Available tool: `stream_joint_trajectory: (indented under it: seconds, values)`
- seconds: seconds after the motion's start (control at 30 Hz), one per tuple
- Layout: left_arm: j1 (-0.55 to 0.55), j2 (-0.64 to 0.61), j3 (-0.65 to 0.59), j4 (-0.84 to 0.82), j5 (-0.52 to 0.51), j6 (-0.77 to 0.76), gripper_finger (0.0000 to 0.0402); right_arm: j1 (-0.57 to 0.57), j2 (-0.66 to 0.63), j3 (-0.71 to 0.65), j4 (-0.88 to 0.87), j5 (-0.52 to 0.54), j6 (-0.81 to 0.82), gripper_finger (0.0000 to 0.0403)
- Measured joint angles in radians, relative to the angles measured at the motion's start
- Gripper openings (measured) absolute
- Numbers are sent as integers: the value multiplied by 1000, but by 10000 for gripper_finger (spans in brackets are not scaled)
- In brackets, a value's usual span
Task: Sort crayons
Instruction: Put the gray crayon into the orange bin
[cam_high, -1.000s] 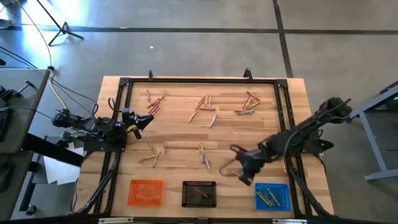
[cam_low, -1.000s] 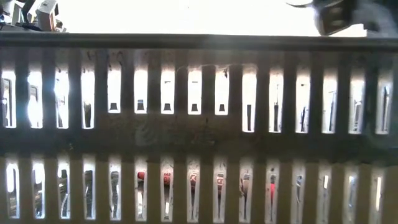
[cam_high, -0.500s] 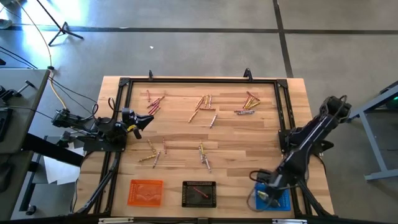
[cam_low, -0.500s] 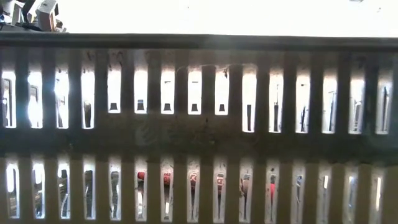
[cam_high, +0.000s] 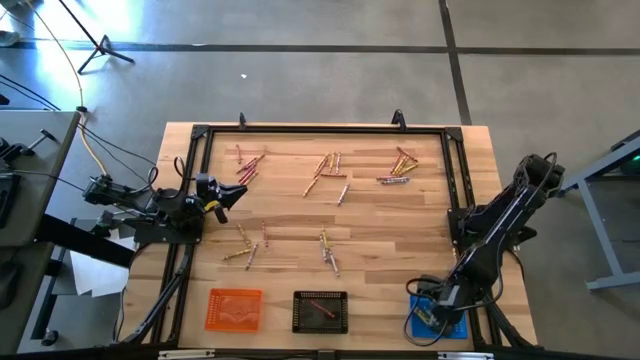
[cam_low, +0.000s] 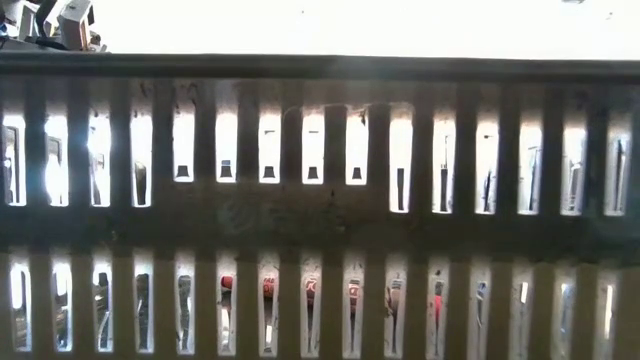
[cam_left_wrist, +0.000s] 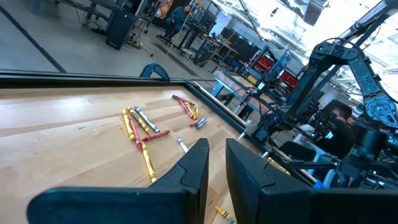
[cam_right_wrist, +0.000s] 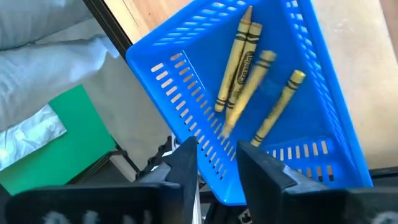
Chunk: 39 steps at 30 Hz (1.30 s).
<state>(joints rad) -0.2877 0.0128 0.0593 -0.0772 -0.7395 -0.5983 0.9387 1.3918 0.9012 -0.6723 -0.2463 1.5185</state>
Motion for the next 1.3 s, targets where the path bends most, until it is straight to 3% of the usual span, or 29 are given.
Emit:
stream_joint_trajectory:
  seconds: [0.33, 0.63, 0.73, 0.97, 1.13, 1.3]
  values:
    - [0, 0, 0, 0, 0, 0, 45, -134, 0, 1, 100, 22, -157, 91]
    - [0, 0, 0, 0, 0, 0, 45, -397, 6, 1, 119, 241, -385, 85]
    - [0, 0, 0, 0, 0, 0, 45, -480, 39, 1, 198, 277, -463, 84]
    - [0, 0, 0, 0, 0, 0, 45, -604, 193, 3, 414, 249, -533, 84]
    - [0, 0, 0, 0, 0, 0, 45, -646, 351, 146, 424, 234, -605, 84]
    - [0, 0, 0, 0, 0, 0, 45, -660, 512, 380, 165, 258, -732, 84]
